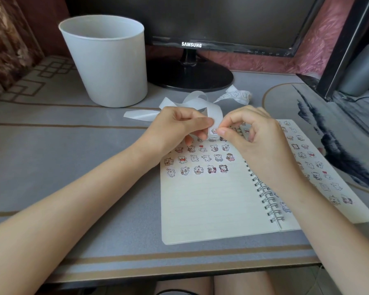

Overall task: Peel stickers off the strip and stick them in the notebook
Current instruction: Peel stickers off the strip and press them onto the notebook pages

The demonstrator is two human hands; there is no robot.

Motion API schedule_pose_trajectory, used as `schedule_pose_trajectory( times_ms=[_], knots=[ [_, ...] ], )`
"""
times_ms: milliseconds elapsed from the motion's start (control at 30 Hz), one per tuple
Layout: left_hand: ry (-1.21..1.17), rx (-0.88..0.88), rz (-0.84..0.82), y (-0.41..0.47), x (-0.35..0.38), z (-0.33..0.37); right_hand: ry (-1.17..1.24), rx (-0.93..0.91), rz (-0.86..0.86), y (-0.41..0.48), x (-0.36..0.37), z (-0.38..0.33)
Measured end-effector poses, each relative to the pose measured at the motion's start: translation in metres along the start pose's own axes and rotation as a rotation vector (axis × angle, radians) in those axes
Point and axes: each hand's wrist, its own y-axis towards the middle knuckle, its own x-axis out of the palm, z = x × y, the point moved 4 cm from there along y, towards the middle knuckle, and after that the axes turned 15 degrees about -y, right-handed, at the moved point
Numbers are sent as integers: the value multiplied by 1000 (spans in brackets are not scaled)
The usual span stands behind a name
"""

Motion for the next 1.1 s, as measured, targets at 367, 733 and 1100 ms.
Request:
schedule_pose_trajectory(
  times_ms=[367,733,1100],
  knots=[
    [30,-38,51,0,-2,-3,235,208,-230,-9,-18,10],
    [45,-56,57,0,-3,-3,182,277,-398,-24,-17,21],
    [78,-62,54,1,-3,-4,71,208,-365,-24,-13,21]
  ],
)
